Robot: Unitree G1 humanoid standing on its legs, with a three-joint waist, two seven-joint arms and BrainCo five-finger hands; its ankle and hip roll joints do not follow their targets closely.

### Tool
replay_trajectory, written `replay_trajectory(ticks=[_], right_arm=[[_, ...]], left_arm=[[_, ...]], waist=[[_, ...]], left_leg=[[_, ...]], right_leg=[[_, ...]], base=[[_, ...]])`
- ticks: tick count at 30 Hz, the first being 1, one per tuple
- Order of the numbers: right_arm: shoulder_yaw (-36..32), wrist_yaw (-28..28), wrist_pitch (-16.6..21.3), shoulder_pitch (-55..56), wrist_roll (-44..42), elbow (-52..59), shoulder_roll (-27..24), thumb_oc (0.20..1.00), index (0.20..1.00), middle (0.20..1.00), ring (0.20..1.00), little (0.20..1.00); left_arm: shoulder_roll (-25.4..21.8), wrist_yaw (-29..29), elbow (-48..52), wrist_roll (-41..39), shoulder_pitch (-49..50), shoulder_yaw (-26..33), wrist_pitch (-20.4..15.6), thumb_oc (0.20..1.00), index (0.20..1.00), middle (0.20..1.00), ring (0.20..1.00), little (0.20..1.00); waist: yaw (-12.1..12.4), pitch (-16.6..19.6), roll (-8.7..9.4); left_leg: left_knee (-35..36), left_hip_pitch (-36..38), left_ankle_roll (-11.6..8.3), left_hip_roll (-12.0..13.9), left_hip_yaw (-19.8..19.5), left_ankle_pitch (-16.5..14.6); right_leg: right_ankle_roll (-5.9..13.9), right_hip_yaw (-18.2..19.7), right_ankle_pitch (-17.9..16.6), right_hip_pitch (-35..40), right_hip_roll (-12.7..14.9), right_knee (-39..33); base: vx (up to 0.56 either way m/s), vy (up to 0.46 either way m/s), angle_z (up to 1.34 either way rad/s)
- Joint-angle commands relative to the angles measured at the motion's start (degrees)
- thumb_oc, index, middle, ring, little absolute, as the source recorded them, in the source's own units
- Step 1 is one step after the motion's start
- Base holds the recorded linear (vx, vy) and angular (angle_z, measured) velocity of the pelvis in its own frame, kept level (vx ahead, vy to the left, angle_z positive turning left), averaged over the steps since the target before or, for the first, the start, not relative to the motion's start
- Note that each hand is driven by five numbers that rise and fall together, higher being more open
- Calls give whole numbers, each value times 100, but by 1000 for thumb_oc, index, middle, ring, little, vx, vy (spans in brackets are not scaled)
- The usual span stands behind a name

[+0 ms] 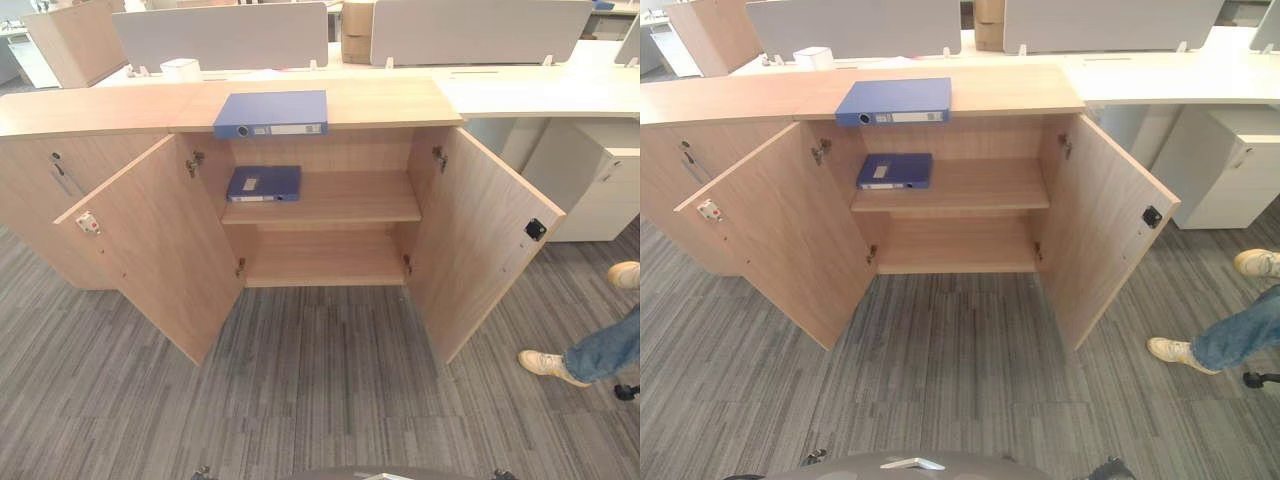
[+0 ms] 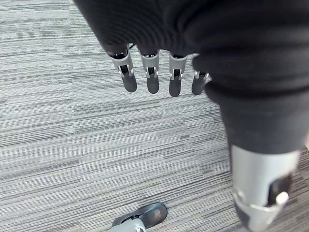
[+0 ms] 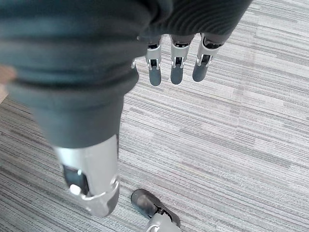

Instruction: Put the empty folder in the office cabinet

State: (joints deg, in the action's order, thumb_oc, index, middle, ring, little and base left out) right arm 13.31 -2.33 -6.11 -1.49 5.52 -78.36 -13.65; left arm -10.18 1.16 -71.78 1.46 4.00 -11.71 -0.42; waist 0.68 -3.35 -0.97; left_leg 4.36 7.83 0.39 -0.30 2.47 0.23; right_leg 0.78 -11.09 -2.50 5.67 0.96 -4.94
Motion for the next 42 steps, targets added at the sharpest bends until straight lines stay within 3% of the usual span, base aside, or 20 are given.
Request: replay_trajectory(ticks=[1, 42], right_arm=[[153, -163, 81, -285, -76, -254, -110, 1000, 1000, 1000, 1000, 1000], [221, -119, 116, -149, -68, -264, -24, 1000, 1000, 1000, 1000, 1000]], left_arm=[[-207, 212, -239, 56, -341, -17, -106, 1000, 1000, 1000, 1000, 1000], [-142, 163, -510, -11, -361, 70, -43, 1000, 1000, 1000, 1000, 1000]], waist=[[48, 39, 224], [-3, 122, 287]], left_leg=[[64, -83, -321, 154, 152, -305], [64, 18, -375, 230, 256, -349]], right_leg=[[511, -84, 312, 120, 328, -6], [486, -60, 382, 181, 284, -6]], base=[[0, 0, 0], [1, -1, 0]])
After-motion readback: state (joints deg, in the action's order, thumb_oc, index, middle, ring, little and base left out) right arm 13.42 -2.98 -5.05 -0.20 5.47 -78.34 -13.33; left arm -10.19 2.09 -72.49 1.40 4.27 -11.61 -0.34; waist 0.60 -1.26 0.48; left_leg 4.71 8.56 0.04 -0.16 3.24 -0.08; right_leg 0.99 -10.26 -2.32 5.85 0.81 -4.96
